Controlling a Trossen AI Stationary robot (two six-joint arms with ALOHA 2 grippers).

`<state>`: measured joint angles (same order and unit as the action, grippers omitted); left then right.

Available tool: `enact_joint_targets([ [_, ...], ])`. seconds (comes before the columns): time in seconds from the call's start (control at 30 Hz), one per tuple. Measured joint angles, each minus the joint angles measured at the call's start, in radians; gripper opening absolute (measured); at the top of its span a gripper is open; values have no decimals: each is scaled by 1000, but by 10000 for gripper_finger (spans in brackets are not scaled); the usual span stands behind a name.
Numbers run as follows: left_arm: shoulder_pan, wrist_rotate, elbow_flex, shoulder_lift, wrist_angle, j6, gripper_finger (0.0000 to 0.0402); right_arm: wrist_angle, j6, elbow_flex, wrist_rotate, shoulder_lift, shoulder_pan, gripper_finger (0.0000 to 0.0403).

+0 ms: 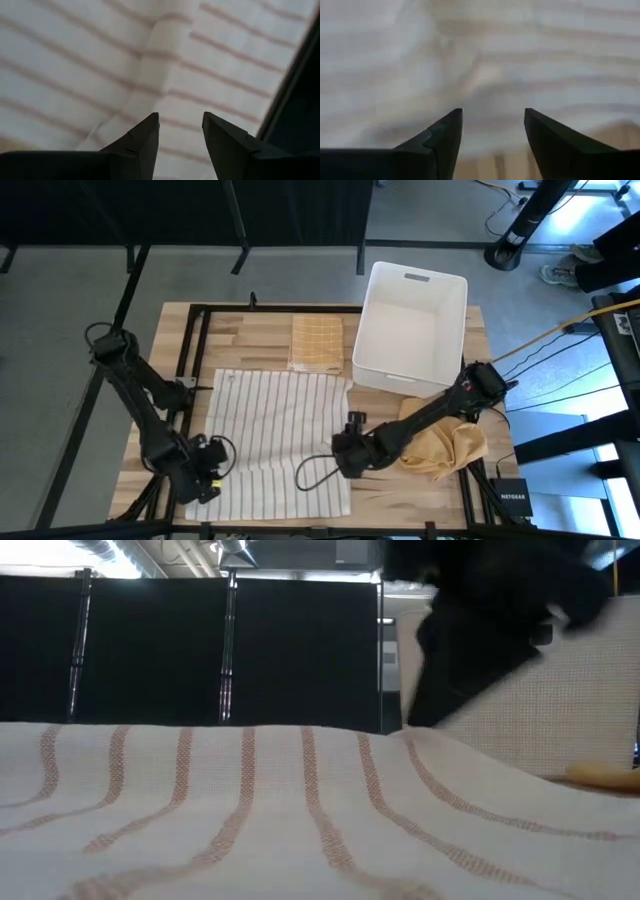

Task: Fold towel
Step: Fold the white towel

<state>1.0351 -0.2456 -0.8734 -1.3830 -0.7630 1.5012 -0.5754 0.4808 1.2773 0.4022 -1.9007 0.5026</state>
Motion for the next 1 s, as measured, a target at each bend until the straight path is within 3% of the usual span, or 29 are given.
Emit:
enact_joint_targets([
  [0.13, 81, -8, 0, 2, -50, 154, 146, 119, 94, 3, 13, 2, 18, 196],
  [0.4, 199, -12, -1, 16, -108, 417, 146, 106, 376, -11, 36, -13, -25, 178],
  [0.57, 231, -12, -1, 16, -159, 485, 146, 116, 455, -53, -38, -20, -40, 177],
  [0.9, 228, -30, -1, 16, -173, 482, 146, 244, 414, -62, -44, -80, -51, 177],
  [1.0, 228, -31, -1, 16, -173, 482, 146, 247, 329, -62, -27, -99, -54, 164],
])
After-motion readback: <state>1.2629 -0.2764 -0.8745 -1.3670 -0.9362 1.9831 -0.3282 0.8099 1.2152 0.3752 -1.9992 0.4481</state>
